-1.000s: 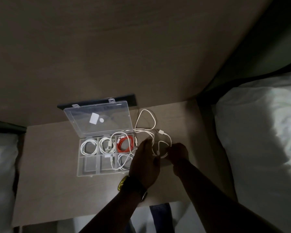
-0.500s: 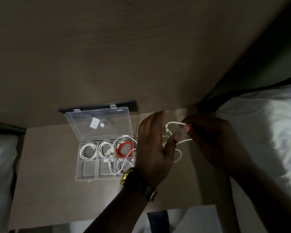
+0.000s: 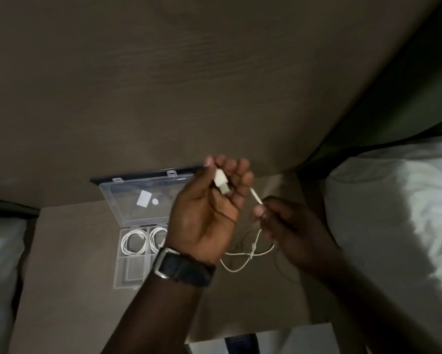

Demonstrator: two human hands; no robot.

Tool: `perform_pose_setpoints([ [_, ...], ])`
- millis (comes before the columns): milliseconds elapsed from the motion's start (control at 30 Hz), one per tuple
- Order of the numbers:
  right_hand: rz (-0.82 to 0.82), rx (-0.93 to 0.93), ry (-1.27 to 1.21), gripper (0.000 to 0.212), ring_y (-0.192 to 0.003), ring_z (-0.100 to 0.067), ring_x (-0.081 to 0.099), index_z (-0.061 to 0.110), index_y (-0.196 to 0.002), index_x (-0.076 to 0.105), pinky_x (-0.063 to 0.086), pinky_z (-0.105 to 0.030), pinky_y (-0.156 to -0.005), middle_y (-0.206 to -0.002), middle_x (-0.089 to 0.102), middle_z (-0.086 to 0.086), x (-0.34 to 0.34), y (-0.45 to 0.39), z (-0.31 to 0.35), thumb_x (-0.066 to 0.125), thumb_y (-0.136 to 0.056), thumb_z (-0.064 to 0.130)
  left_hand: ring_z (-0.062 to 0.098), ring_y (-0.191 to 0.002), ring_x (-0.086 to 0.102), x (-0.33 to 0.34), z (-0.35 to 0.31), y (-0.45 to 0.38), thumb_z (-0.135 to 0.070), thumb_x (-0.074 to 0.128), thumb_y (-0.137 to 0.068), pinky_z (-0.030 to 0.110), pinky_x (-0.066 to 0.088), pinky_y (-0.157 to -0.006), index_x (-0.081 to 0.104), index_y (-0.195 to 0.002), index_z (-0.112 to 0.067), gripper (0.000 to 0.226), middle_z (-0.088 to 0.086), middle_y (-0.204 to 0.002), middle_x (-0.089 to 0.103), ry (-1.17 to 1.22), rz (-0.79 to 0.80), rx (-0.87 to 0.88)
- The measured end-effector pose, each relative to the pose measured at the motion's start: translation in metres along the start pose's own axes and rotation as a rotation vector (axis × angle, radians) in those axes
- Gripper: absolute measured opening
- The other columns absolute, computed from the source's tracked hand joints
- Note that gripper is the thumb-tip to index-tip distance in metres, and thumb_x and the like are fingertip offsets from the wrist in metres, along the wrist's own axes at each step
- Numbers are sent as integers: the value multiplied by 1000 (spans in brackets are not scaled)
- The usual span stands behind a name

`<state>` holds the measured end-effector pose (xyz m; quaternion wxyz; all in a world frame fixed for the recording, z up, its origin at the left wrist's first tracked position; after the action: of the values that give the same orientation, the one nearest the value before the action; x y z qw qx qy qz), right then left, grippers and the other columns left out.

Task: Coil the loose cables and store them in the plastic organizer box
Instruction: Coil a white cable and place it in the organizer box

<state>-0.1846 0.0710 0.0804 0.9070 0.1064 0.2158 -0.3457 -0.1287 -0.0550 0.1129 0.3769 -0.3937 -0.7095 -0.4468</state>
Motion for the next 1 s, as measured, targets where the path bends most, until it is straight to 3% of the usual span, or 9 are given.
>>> perform_pose_setpoints([
  [67,130,-48,118,38,-55,-13,56,20,-79,51,48,-43,-55,-60,53,-1,15,13,8,41,-95,52,22,-96,72,-12,-24,-5,-17,52,-90,35,58,-87,65,-89,-6,17,7,-88,75,-162,-32,188],
  [133,197,-124,193,33,-58,-12,55,25,-83,51,48,-43,-56,-62,52,5,12,20,20,39,-98,51,21,-95,69,-21,-36,-4,-11,54,-91,35,54,-88,64,-89,-3,13,10,-90,72,-701,-61,360],
  [233,142,-231,188,27,-64,-5,61,27,-84,62,50,-32,-58,-67,60,10,-14,9,44,46,-99,43,13,-78,63,-24,0,8,-5,53,-94,33,50,-76,66,-79,-6,19,5,-77,68,-1377,68,267],
  [367,-23,-188,71,30,-61,-21,64,18,-74,67,50,-39,-55,-67,67,-7,-40,-22,41,74,-80,47,12,-48,50,-39,28,23,-14,48,-98,21,42,-45,70,-75,-15,32,2,-58,57,-842,-62,-142],
  [500,-88,-78,-134,32,-52,-23,48,8,-70,64,40,-26,-51,-60,57,-22,-31,-32,17,77,-77,37,6,-43,35,-33,31,36,-26,49,-94,17,21,-43,63,-78,-10,27,-4,-54,42,-297,-7,-403],
  [600,-55,-13,-36,36,-53,-5,45,5,-72,66,37,-22,-52,-56,51,-12,-12,-17,3,59,-92,34,3,-45,39,-30,7,31,-21,39,-96,16,26,-45,61,-80,-12,29,-8,-56,45,34,-17,-229],
  [700,175,33,42,21,-57,-2,51,29,-89,65,40,-25,-57,-59,54,8,20,17,2,46,-94,38,7,-62,53,-33,-22,23,-14,37,-99,16,45,-54,64,-93,-6,29,-3,-72,57,166,-72,-30],
  [833,360,-102,327,33,-70,2,56,41,-124,53,47,-24,-67,-75,60,22,34,40,30,39,-94,47,18,-77,70,-48,-11,22,-6,44,-98,25,59,-67,62,-100,-3,19,8,-84,71,-385,-254,220],
  [1000,289,-255,376,8,-74,-3,66,30,-86,69,54,-34,-63,-80,70,12,-15,18,52,62,-87,34,14,-57,53,-52,37,47,-15,44,-102,29,44,-56,60,-79,-10,28,6,-61,58,-1175,-95,132],
])
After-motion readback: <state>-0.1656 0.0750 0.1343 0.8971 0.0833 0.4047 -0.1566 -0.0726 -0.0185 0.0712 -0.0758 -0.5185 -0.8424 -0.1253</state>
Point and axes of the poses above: each hand's wrist, its own y-axis away from the middle knuckle, its own x-axis out of the palm, z = x × y, the point moved 5 cm from there along -y, towards the middle knuckle
